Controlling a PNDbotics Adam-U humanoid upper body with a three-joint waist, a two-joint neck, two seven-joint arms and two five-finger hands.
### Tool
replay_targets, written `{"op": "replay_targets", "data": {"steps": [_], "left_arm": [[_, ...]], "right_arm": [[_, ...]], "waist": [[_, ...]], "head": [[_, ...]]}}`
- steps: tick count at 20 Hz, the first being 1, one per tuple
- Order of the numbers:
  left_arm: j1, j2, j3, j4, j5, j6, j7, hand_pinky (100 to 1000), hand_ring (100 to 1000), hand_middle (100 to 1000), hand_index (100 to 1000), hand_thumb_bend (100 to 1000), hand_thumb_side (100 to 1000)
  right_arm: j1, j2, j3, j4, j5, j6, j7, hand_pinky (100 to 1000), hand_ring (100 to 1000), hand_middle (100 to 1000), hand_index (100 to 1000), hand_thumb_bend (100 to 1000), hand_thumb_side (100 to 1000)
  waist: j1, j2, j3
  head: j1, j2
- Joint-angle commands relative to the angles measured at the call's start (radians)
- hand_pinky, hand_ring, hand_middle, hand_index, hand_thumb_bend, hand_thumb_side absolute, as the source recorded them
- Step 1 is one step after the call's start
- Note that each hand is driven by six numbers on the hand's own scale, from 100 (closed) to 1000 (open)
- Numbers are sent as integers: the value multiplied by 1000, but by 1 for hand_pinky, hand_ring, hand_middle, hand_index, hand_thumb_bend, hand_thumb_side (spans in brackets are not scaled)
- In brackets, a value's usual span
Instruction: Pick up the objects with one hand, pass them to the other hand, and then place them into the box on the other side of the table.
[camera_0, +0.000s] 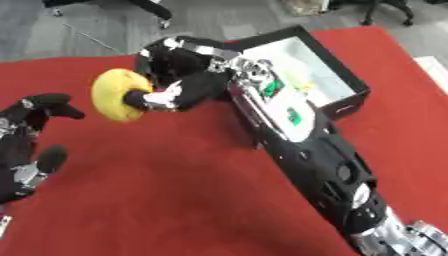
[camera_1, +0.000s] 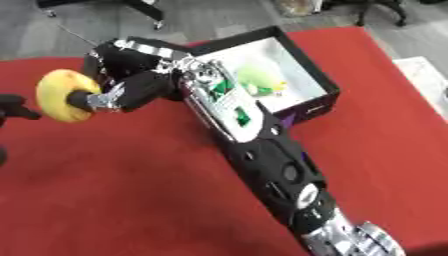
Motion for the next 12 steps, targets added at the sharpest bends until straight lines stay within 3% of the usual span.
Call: {"op": "replay_targets", "data": {"steps": [1,12], "left_arm": [[12,57,37,-22,12,9,32,1000,667,582,784,609,539],[79,146,108,-39,29,22,119,1000,668,582,777,584,543]], "right_arm": [[-25,-64,-17,9,18,-45,-20,757,663,519,456,310,100],[50,-297,-104,102,90,-188,-111,763,669,517,464,338,100]], "waist": [[-12,-46,-6],[-15,-60,-18]], "head": [[9,25],[43,66]]}}
